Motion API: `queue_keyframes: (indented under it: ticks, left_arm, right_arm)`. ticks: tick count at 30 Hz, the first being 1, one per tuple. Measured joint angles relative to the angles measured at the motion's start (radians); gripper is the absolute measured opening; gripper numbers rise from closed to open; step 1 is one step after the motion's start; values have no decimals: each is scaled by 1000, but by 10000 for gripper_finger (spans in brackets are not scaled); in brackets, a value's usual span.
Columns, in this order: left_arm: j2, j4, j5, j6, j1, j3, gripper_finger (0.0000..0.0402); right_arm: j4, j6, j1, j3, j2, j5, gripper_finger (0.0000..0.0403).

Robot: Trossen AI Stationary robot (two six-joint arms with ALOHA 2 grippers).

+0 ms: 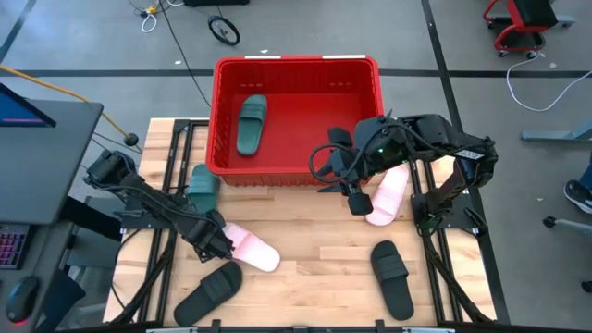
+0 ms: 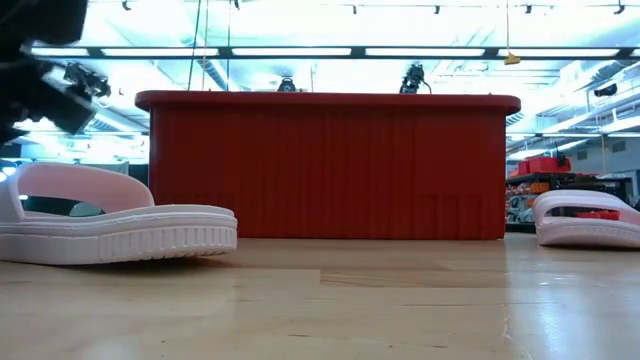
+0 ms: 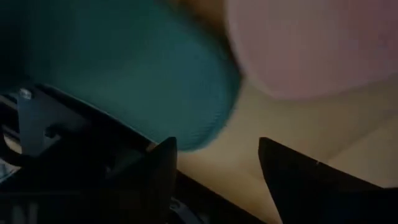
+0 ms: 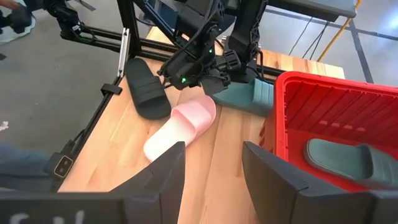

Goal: Pick and place slides into bin
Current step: Put the green slipper into the red bin

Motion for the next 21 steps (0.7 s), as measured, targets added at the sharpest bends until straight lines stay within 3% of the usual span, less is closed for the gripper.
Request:
queue_keyframes:
  ticks: [9,13,18,21]
  left_arm:
    - [0,57,-67,-154,2,-123,168]
    - [0,77,-113,-175,3,-120,123]
    - [0,108,-67,-213,3,-98,21]
    - [0,120,-34,-250,0,-22,17]
  right_arm:
    - [2,-2,0,-1,0,0,165]
    - [2,-3,0,-1,0,0,165]
    - [2,-3,0,-1,0,0,165]
    - [2,-2,0,-1,0,0,165]
